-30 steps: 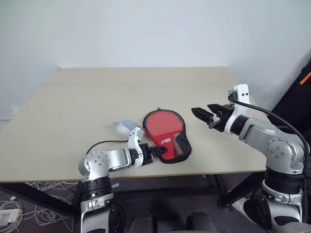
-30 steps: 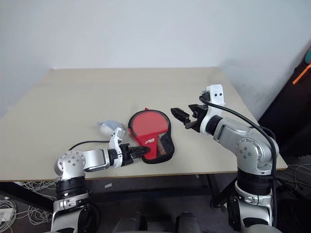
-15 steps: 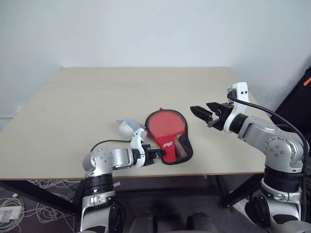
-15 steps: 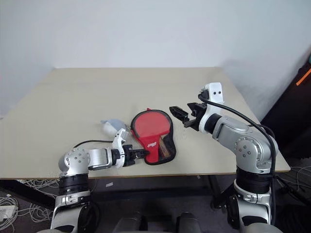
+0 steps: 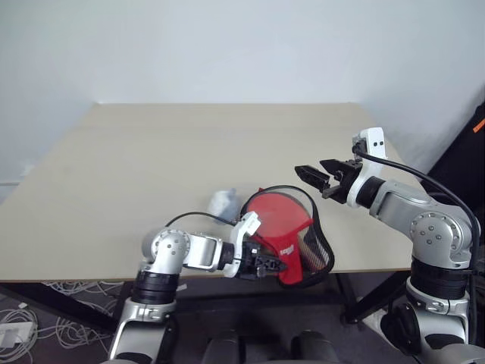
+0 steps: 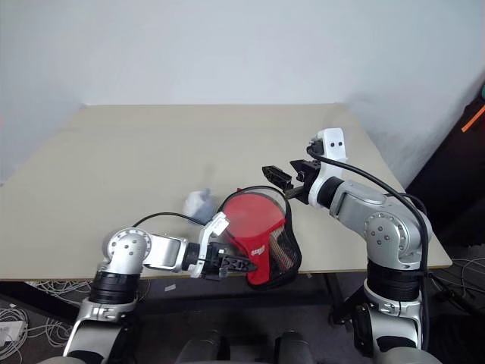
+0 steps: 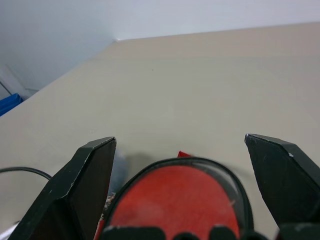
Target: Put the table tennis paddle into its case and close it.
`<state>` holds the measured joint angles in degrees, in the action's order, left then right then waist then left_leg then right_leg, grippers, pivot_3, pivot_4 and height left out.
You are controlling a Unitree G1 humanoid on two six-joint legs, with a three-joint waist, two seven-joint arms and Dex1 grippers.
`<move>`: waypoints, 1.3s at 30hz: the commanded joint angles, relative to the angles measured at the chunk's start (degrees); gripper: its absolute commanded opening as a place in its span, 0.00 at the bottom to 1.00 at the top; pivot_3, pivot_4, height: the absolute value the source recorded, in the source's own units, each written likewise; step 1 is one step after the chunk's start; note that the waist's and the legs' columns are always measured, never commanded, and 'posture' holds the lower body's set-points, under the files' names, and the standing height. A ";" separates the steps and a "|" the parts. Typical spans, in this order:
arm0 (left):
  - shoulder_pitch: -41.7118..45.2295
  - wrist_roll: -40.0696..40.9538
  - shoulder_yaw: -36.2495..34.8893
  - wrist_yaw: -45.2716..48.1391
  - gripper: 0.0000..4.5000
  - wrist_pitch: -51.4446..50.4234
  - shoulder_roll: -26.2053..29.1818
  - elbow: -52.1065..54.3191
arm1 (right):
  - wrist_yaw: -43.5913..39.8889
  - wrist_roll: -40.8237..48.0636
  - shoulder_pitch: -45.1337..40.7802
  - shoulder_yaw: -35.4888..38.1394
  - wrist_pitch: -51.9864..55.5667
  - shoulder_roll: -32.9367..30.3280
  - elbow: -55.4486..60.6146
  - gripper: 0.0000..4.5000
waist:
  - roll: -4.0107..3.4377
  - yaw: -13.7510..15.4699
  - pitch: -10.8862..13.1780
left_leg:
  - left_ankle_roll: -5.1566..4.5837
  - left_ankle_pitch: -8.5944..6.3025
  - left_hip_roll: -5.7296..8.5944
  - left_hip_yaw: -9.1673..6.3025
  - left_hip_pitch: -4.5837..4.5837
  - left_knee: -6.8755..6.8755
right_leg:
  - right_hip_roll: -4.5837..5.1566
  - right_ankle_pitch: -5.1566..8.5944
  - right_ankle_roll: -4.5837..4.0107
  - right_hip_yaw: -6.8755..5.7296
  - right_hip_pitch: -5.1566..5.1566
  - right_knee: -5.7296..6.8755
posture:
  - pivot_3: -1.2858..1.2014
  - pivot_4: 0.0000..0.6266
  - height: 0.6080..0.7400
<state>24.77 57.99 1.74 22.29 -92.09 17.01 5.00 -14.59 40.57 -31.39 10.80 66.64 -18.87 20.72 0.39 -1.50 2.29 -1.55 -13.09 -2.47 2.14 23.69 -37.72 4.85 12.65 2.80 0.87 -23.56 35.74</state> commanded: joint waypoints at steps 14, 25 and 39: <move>-5.01 -0.43 5.63 5.66 0.01 5.69 9.69 6.33 | -0.39 0.67 -2.26 -0.41 -0.51 -0.12 0.12 1.00 | -0.01 -0.02 0.03 | 0.02 0.00 -0.02 0.04 -0.01 0.07 | 0.01 0.00 -0.01 0.00 -0.04 -0.01 | 0.52 0.00 1.00; -5.18 -0.09 1.96 7.24 0.58 4.81 9.36 7.23 | -0.81 0.45 -2.79 -1.44 -0.78 -0.03 -0.86 1.00 | -0.01 -0.02 0.03 | 0.02 0.00 -0.02 0.05 -0.01 0.05 | 0.02 0.00 -0.01 0.00 -0.04 -0.01 | 0.52 0.00 1.00; 2.65 -2.21 -0.98 26.34 1.00 17.24 33.04 19.46 | -4.36 -3.59 2.57 -7.82 -5.09 -2.24 -2.20 1.00 | -0.04 -0.63 0.20 | 0.26 -0.14 -0.05 0.15 -0.01 0.11 | 0.05 0.00 -0.02 0.02 -0.10 -0.04 | 0.52 0.00 1.00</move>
<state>25.56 57.70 2.38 45.25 -79.78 49.10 25.54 -18.36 38.02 -28.06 3.15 64.13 -20.79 18.18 0.36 -2.13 2.49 -1.29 -13.22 -2.52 2.31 23.67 -37.61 4.91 12.64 2.77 0.89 -23.67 35.70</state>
